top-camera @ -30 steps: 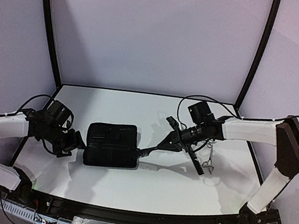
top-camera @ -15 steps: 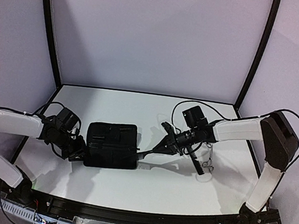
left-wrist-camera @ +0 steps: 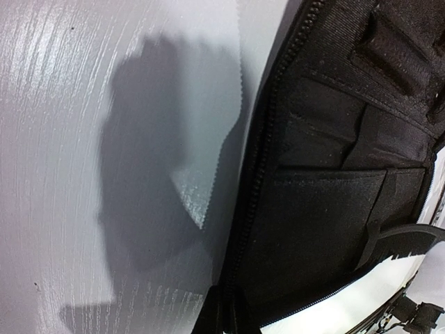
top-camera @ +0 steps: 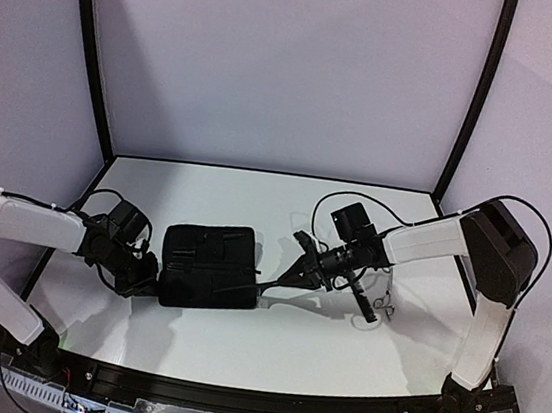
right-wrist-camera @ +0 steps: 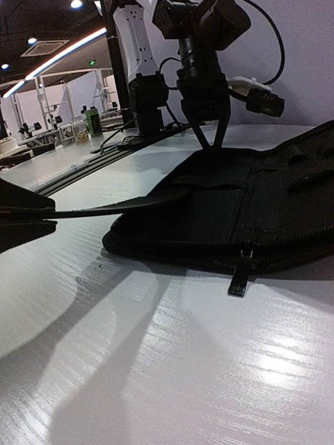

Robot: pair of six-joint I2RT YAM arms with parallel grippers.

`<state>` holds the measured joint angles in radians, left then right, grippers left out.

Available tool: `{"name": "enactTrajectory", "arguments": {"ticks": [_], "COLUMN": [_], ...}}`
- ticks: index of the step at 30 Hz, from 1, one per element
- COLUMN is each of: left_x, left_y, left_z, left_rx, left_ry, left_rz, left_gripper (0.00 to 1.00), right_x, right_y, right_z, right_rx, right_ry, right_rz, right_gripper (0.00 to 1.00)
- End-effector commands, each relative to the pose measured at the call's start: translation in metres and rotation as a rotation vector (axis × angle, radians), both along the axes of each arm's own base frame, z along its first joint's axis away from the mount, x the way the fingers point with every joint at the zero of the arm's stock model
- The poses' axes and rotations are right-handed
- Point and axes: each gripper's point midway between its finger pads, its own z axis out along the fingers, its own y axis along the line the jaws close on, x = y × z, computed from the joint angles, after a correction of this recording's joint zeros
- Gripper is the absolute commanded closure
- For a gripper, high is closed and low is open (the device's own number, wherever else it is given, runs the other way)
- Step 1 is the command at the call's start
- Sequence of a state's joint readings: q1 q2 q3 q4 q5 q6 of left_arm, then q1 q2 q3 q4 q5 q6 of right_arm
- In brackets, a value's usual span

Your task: Sort the hair-cutting tools

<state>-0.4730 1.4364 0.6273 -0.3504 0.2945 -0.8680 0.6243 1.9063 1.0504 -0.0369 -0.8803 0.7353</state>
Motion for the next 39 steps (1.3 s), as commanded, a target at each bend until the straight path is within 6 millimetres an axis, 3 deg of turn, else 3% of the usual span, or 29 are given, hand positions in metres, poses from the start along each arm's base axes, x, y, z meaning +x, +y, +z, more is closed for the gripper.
{"name": "enactTrajectory", "arguments": {"ticks": [1,18,39], "left_x": [-0.002,-0.002,-0.003], "left_y": [0.001,-0.005,-0.010], "left_z": [-0.009,-0.007,-0.003], "left_rx": [0.009,-0.027,-0.069], "left_ry": [0.009,-0.003,-0.009], "left_rz": [-0.011,-0.028,-0.024], "left_gripper": [0.99,0.99,0.99], "right_x": [0.005,0.013,-0.004], "right_y": [0.001,0.030,0.088], "right_z": [-0.016,-0.021,-0.030], "right_rx": [-0.022,-0.040,0.021], "right_ry": [0.006,-0.029,-0.003], "right_rz": [-0.016,-0.042,-0.003], "right_gripper": [1.00,1.00,1.00]}}
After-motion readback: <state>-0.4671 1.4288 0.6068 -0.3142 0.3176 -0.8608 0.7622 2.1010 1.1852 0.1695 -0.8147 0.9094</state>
